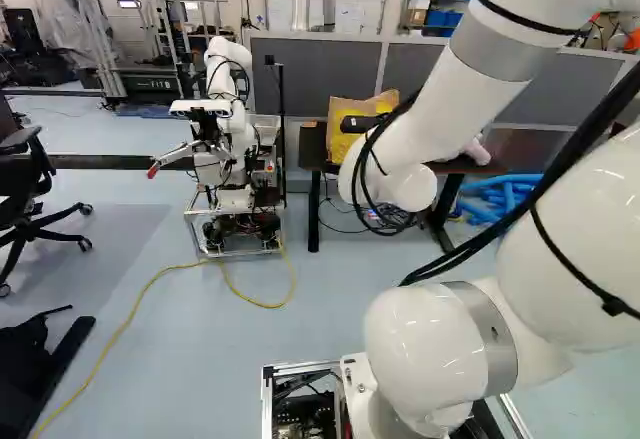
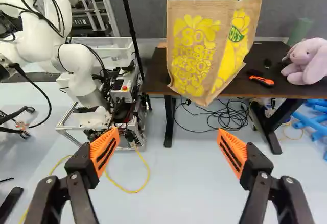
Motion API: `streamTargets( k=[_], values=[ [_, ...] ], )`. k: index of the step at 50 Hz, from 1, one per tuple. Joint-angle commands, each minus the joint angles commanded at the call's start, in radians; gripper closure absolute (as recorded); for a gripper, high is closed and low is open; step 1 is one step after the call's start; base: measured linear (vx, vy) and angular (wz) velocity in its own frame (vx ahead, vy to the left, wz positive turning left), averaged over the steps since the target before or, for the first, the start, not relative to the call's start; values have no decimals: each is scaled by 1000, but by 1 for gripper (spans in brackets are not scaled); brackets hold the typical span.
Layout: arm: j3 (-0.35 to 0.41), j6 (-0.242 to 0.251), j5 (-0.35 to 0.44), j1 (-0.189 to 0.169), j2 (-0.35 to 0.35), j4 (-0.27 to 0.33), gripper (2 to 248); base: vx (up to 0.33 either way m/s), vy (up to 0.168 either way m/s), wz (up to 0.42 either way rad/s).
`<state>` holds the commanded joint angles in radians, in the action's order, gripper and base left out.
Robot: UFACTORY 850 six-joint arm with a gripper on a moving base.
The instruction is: Pick up the bag on the ground and place it on the table
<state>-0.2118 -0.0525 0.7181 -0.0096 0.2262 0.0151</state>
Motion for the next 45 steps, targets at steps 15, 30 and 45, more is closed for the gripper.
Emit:
streamTargets(
  k=[15,30,45],
  values=[
    [61,26,76,5,26,-7,3,0,0,0],
    [102,43,126,8,43,-12,3,0,0,0],
    [122,51,152,9,52,-15,3,0,0,0]
  ],
)
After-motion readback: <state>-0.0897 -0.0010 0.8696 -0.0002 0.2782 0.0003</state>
